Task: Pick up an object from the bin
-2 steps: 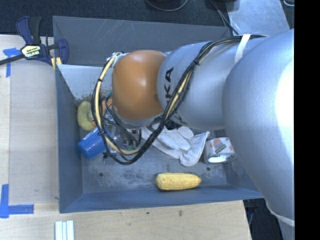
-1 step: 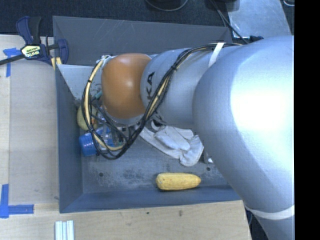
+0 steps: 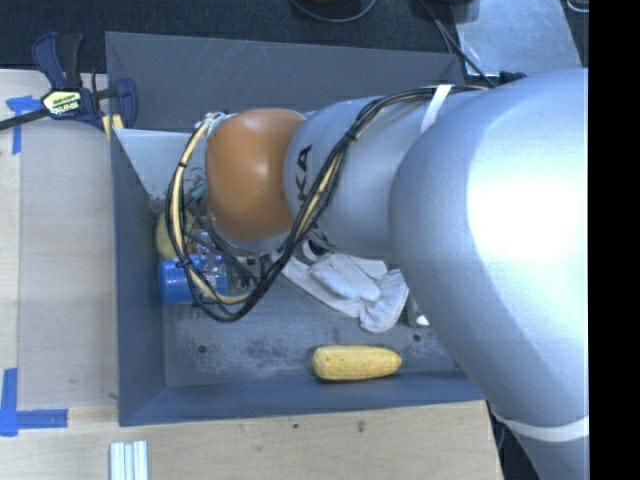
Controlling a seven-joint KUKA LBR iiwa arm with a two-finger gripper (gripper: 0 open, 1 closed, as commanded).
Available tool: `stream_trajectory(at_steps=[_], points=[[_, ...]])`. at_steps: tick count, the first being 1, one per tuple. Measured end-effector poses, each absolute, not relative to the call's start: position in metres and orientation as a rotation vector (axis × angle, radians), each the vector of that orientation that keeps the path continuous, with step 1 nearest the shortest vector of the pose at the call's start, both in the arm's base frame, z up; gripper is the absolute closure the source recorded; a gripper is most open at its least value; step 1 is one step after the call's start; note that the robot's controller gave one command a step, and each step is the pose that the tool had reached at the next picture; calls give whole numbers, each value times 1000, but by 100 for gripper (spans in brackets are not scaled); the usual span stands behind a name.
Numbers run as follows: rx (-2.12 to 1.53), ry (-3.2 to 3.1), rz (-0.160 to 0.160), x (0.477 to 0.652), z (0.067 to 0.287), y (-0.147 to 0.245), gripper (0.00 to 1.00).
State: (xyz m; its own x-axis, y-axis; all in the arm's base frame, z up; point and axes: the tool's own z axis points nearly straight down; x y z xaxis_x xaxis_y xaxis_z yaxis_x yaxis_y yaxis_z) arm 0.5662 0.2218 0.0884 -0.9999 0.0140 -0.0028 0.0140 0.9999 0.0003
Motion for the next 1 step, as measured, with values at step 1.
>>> stream_trajectory(at_steps=[1], points=[[23, 3139, 0, 566, 88, 222, 100]])
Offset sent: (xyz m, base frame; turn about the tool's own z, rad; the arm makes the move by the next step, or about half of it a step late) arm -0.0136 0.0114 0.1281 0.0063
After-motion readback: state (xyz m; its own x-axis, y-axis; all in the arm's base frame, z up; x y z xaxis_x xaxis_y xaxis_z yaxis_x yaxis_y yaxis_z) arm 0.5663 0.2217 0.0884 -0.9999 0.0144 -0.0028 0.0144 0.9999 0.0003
